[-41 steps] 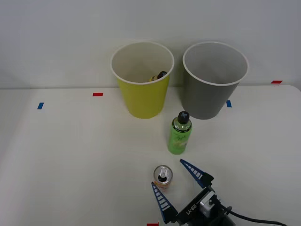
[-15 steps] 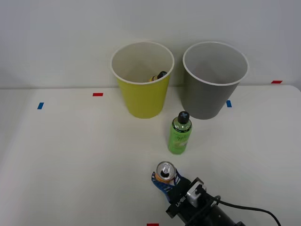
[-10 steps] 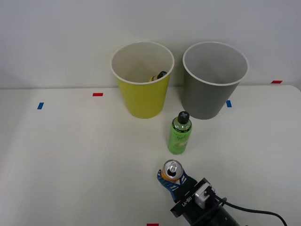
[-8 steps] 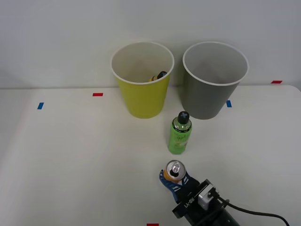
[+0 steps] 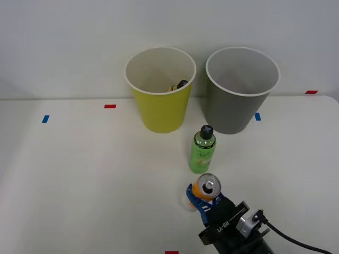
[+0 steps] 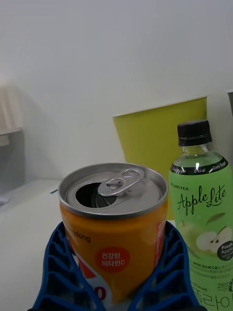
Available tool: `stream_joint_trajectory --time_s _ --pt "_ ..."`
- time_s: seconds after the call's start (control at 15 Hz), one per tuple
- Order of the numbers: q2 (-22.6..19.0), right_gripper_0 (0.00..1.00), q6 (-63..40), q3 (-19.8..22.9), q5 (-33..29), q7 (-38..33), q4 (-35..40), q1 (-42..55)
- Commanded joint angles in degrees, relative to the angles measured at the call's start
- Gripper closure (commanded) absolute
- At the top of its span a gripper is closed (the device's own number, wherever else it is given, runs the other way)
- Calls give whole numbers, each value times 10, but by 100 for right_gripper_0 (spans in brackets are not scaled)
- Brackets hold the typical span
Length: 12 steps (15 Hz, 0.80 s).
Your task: Put cans in the gray bin, plastic bottles in the light green bin
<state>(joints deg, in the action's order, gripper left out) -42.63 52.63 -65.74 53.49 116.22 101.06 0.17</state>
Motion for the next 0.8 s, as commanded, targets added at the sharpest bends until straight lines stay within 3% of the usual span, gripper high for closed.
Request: stream_joint_trajectory --time_s 0.07,0.33,0.53,0.8 --pt "-4 100 -16 20 -8 -1 2 6" --pt "-25 100 -16 36 -15 -10 32 14" --pt "-46 100 -119 106 0 -17 149 54" --pt "-41 100 -140 142 37 -22 226 62"
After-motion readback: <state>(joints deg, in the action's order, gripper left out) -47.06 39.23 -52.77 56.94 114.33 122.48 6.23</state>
